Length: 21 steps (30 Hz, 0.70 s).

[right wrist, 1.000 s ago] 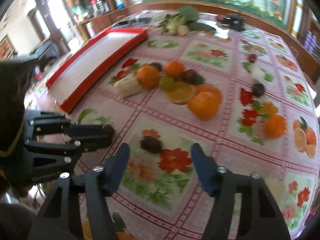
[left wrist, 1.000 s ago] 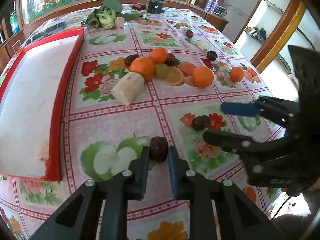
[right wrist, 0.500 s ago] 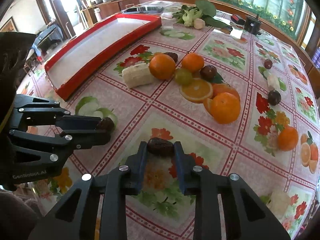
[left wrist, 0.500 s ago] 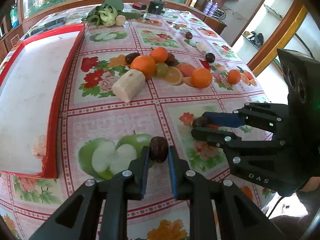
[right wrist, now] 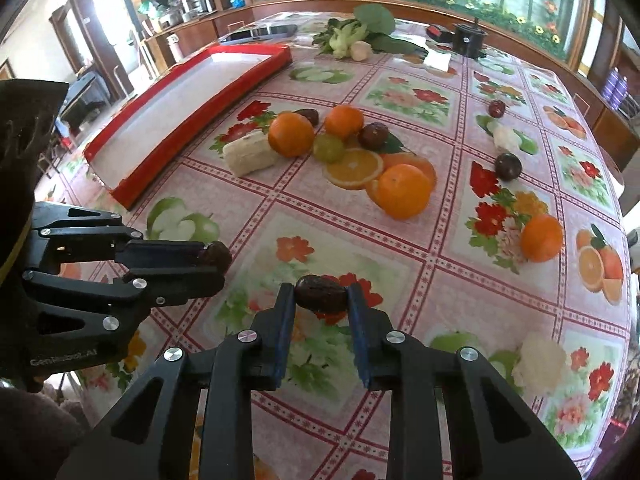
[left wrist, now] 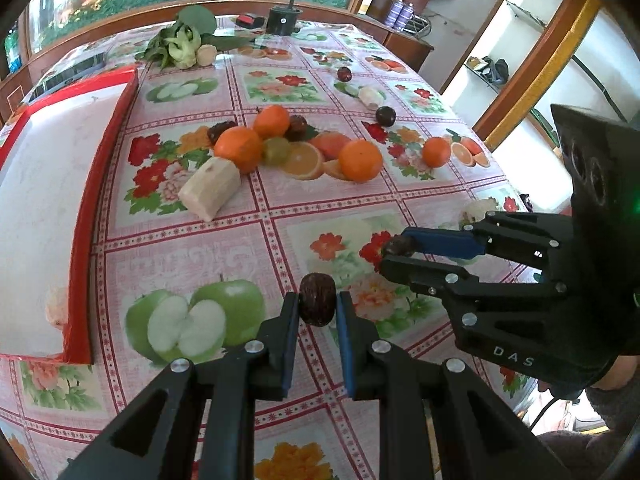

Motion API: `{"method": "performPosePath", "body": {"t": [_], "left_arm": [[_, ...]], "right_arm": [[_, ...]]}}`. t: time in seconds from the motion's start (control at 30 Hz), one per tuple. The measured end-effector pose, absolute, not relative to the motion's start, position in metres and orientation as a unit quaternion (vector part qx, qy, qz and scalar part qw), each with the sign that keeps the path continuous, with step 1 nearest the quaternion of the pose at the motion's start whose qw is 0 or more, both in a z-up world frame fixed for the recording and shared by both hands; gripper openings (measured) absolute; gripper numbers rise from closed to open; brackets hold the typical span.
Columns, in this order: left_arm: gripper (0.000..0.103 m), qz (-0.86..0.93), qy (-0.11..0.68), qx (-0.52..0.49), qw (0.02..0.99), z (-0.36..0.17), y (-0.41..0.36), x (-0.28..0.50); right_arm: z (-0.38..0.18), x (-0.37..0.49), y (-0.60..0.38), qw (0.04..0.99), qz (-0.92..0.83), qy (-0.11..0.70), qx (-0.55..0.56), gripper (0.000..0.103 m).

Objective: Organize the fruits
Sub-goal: 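Carry the held dates in both grippers over the white red-rimmed tray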

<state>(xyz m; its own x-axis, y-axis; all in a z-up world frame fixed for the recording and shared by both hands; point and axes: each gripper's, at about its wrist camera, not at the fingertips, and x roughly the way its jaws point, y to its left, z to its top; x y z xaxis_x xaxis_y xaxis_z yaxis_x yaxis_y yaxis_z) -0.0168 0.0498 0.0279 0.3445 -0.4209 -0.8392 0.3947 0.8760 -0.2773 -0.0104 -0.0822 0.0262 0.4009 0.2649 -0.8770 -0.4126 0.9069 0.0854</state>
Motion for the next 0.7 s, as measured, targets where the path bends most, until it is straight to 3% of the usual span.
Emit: {"method": "performPosePath", "body": {"t": [0.7], "left_arm": [[0.021, -0.176, 0.483, -0.061, 0.855, 0.058, 0.131, -0.015]], "right_arm": [[0.052, 0.001, 0.001, 0.829, 0.274, 0.473, -0.116, 0.026]]}}
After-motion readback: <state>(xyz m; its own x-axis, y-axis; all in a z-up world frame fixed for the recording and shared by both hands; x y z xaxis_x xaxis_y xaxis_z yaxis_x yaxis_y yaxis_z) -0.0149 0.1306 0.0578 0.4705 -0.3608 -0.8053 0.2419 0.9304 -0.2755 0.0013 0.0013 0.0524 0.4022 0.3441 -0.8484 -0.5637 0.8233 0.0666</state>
